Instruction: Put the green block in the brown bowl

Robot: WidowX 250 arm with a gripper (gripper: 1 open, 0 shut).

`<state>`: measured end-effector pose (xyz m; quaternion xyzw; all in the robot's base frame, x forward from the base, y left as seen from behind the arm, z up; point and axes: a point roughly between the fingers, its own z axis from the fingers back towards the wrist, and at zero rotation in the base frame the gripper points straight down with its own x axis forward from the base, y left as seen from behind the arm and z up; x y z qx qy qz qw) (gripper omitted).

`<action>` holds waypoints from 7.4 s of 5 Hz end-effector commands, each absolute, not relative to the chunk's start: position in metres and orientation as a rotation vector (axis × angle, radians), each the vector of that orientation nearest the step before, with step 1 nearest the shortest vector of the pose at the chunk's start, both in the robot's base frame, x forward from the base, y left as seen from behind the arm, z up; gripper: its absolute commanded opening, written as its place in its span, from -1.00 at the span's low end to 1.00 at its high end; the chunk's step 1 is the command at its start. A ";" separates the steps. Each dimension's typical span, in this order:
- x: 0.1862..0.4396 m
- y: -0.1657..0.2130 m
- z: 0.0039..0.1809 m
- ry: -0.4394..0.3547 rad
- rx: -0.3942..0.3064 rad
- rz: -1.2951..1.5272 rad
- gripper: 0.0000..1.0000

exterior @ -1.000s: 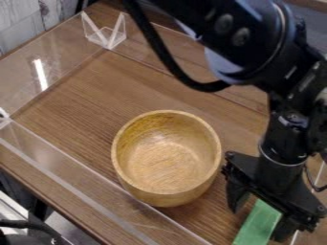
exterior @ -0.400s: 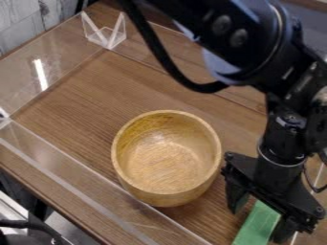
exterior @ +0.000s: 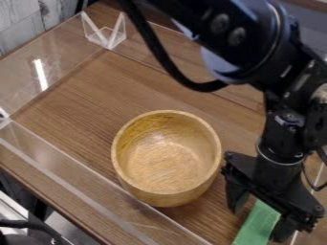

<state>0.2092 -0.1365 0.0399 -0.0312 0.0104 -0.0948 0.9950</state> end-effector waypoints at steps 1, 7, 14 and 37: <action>0.216 -0.137 0.051 -0.020 -0.087 -0.182 1.00; 0.220 -0.133 0.032 -0.031 -0.101 -0.169 -1.00; 0.240 -0.065 0.213 -0.139 -0.096 0.094 -1.00; 0.196 -0.049 0.162 -0.179 -0.087 0.041 -1.00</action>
